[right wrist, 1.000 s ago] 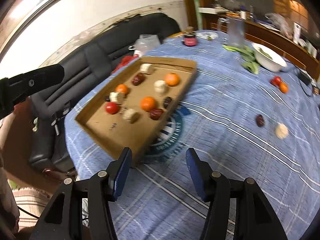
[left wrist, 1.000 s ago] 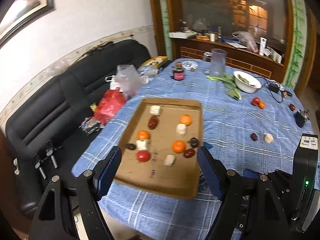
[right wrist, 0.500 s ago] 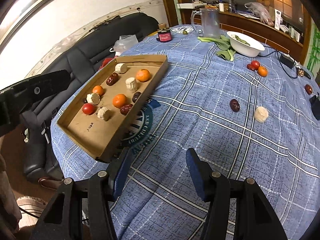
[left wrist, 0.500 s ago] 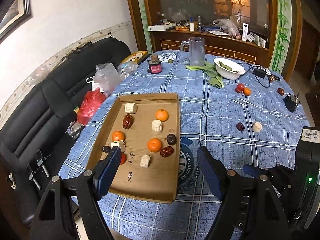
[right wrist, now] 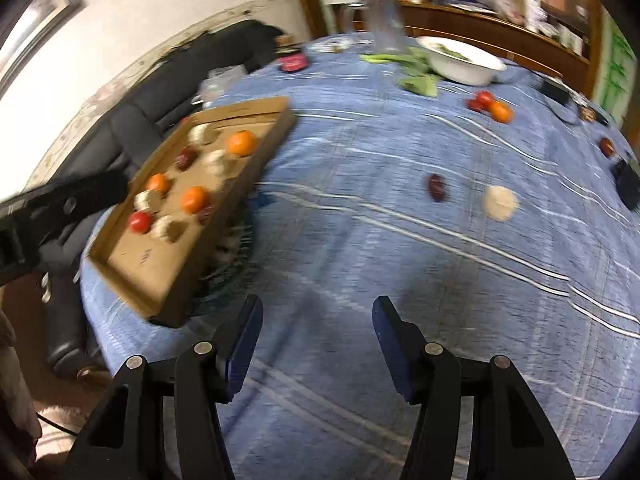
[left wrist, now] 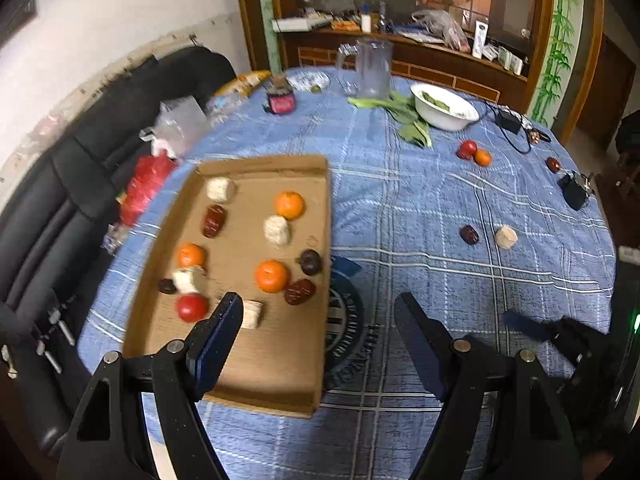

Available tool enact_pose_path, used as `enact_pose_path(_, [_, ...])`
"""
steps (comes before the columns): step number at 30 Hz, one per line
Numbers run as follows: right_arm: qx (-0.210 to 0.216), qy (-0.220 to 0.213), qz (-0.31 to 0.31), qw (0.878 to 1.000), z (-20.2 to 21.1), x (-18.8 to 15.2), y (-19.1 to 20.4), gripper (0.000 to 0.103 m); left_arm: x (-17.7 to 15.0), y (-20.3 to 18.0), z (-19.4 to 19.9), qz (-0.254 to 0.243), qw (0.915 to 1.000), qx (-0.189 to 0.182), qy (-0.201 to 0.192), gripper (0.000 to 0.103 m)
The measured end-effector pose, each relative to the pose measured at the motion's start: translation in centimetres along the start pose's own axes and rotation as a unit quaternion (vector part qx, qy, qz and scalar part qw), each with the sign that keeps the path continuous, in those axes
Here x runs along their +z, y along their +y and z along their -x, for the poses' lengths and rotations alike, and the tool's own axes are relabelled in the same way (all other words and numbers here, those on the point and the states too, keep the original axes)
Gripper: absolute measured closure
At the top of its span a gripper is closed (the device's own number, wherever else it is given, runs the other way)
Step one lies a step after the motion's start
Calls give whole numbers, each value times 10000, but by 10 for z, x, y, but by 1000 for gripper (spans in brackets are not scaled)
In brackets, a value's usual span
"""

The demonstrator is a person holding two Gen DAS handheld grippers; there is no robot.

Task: Organize fruits
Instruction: 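Move both open tools back over the last date and beige ball, then grasp a red date with the left tool while the right tool grasps a beige ball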

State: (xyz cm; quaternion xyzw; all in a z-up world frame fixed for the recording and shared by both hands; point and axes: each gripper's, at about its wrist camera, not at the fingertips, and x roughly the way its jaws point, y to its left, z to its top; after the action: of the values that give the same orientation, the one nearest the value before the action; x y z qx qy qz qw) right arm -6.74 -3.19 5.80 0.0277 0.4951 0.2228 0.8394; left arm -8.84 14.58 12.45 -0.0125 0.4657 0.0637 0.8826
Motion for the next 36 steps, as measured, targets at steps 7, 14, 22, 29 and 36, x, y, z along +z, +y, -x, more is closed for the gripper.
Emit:
enact_pose_path(7, [-589,57,-986,9934,-4,8,-91,42,6,-30,-50,-162,9965,-668,474,26])
enact_pose_path(14, [-768,-159,-819,9936,-13,40,-110,42,38,-84,-103,-454,9863,-1476,573,29])
enact_pose_path(22, [-1001,-140,-326,9943,-46,58,-106,51,63,-115,-138,-665,9775,-1920,570,44])
enact_pose_path(29, [-1074,-226,-142,9939,-55,62,-104,68,65,-120,-152,-643,9724,-2129,699,48])
enact_pose_path(36, [-1061,-213,-207,9939,-46,51,-109,74,61,-135,-167,-797,9677,-2237,843,65])
